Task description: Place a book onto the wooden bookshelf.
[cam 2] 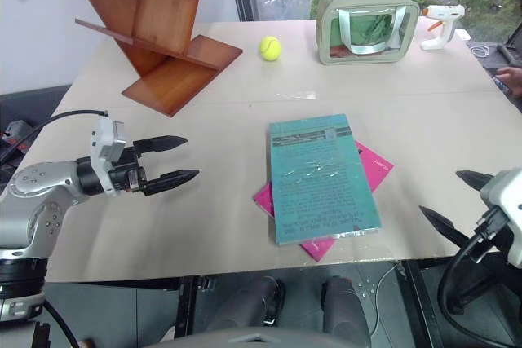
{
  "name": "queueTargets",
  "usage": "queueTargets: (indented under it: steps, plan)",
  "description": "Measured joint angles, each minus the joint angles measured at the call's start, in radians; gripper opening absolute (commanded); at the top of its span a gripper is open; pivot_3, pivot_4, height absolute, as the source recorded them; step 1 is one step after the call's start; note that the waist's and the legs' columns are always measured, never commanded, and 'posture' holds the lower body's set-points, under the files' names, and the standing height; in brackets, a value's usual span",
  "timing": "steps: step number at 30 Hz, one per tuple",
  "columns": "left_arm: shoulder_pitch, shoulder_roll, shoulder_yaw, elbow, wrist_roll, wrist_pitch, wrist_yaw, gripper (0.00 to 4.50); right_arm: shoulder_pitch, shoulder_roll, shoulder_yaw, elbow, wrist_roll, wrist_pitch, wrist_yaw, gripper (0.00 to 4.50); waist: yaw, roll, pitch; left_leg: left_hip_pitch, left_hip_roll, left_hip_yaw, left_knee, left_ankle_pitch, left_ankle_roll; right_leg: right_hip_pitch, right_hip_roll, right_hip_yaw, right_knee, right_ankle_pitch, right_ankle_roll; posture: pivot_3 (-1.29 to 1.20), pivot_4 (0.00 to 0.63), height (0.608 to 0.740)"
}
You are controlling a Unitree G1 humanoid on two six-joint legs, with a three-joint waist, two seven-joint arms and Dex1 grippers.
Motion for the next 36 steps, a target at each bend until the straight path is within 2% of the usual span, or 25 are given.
queueTargets:
  steps: [4, 5, 7, 8, 11, 15, 22, 32, 36]
  plan:
    - [-0.005, 0.000, -0.012, -0.003, -0.019, 0.000, -0.045, 4.50, -0.131, -0.039, 0.111, 0.050, 0.000, 0.058, -0.038, 1.55, -0.002, 0.000, 0.000, 0.000, 0.000, 0.001, 0.000, 0.000, 0.000, 0.000, 0.000, 0.000, 0.000, 0.000, 0.000, 0.00, 0.150, 0.740]
    - [-0.007, 0.001, -0.016, -0.005, -0.021, 0.000, -0.054, 4.50, -0.159, -0.046, 0.148, 0.063, -0.013, 0.062, -0.050, 1.23, -0.002, 0.000, 0.000, 0.000, 0.000, 0.000, -0.001, 0.000, 0.000, 0.000, 0.000, 0.000, 0.000, 0.000, 0.000, 0.00, 0.150, 0.740]
    - [-0.010, 0.001, -0.026, -0.009, -0.023, 0.000, -0.070, 4.50, -0.217, -0.060, 0.237, 0.100, -0.059, 0.065, -0.077, 0.22, -0.001, 0.000, 0.000, 0.000, 0.000, 0.000, -0.001, 0.000, 0.000, -0.001, 0.000, 0.000, 0.000, 0.000, 0.000, 0.00, 0.150, 0.740]
    - [-0.014, 0.000, -0.037, -0.013, -0.023, 0.000, -0.076, 4.50, -0.241, -0.063, 0.282, 0.119, -0.084, 0.062, -0.088, 0.04, -0.001, 0.000, 0.000, 0.000, 0.000, 0.000, -0.001, 0.000, 0.000, -0.001, 0.000, 0.000, 0.000, 0.000, 0.000, 0.00, 0.150, 0.740]
    - [-0.019, -0.007, -0.059, -0.024, -0.028, 0.005, -0.085, 4.50, -0.342, -0.047, 0.456, 0.180, -0.158, 0.049, -0.118, 0.04, -0.002, 0.001, 0.001, -0.001, 0.000, 0.000, -0.002, 0.002, -0.003, -0.001, 0.000, 0.000, -0.001, 0.000, 0.000, 0.00, 0.150, 0.740]
    - [-0.027, -0.008, -0.075, -0.023, -0.030, 0.009, -0.090, 4.50, -0.413, 0.012, 0.592, 0.200, -0.200, 0.031, -0.137, 0.04, -0.002, 0.001, 0.001, -0.002, 0.000, 0.000, -0.003, 0.003, -0.003, -0.004, 0.000, 0.000, -0.002, 0.000, 0.000, 0.00, 0.150, 0.740]
    - [-0.027, -0.008, -0.087, -0.020, -0.030, 0.010, -0.103, 4.50, -0.436, 0.075, 0.686, 0.200, -0.225, 0.013, -0.142, 0.04, -0.002, 0.001, 0.001, -0.002, 0.000, 0.000, -0.004, 0.003, -0.004, -0.004, 0.001, 0.000, -0.003, 0.000, 0.000, 0.00, 0.150, 0.740]
    - [-0.075, -0.056, -0.132, 0.033, 0.006, -0.008, -0.096, 4.50, -0.484, 0.144, 0.722, 0.214, -0.256, -0.016, -0.161, 0.04, -0.002, 0.001, 0.001, -0.001, 0.000, 0.000, -0.004, 0.003, -0.003, -0.004, 0.005, 0.000, -0.002, 0.000, 0.000, 0.00, 0.150, 0.740]
    - [-0.108, -0.078, -0.161, 0.055, -0.006, 0.100, -0.046, 4.50, -0.487, 0.168, 0.743, 0.213, -0.290, -0.024, -0.189, 0.04, -0.002, 0.001, 0.001, -0.001, 0.000, -0.001, -0.004, 0.004, -0.002, -0.004, 0.005, 0.000, -0.002, 0.000, 0.000, 0.00, 0.150, 0.740]
